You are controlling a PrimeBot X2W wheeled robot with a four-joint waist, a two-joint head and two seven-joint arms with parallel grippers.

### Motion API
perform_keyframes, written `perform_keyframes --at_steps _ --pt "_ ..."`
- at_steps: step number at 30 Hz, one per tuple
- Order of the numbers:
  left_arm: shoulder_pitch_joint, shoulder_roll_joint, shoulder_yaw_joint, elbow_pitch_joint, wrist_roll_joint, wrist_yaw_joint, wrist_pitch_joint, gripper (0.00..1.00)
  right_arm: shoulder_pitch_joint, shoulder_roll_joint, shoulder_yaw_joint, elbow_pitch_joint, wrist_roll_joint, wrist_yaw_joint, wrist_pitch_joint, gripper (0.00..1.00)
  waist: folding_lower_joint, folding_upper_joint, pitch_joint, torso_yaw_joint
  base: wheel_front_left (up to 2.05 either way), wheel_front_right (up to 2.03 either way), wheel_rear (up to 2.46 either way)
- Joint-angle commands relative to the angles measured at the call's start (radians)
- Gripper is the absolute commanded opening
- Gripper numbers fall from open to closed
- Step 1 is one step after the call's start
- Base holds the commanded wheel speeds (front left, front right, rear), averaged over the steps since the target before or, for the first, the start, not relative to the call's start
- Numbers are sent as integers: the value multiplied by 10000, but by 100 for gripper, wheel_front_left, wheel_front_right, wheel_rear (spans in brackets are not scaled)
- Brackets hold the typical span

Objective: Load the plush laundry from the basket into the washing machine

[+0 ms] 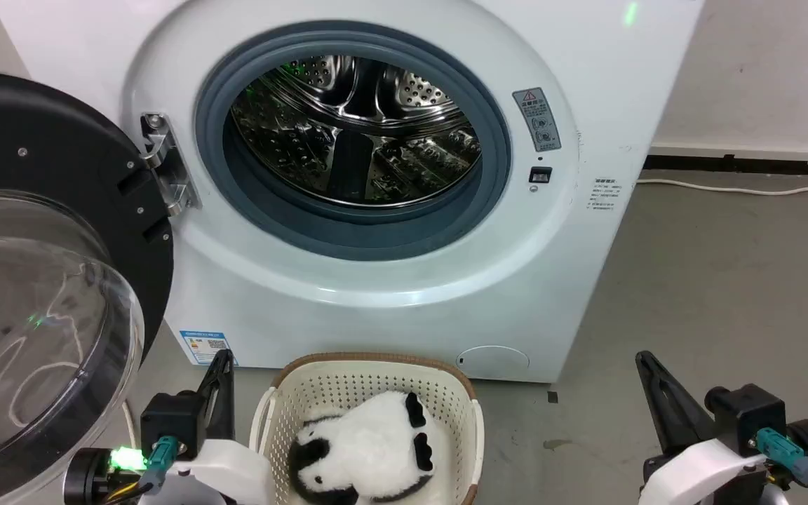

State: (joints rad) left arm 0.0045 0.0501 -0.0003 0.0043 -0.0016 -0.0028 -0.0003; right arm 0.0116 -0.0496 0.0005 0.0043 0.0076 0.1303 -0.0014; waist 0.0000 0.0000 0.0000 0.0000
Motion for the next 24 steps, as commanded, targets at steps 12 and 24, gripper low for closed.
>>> perform_keyframes --at_steps 12,24 --pt "-45 1 3 -43 16 28 3 0 -116 -6 -5 -43 -76 4 14 0 0 0 0 0 0 0 0" --pt "-45 1 3 -43 16 28 3 0 -116 -6 -5 -43 -76 4 14 0 0 0 0 0 0 0 0"
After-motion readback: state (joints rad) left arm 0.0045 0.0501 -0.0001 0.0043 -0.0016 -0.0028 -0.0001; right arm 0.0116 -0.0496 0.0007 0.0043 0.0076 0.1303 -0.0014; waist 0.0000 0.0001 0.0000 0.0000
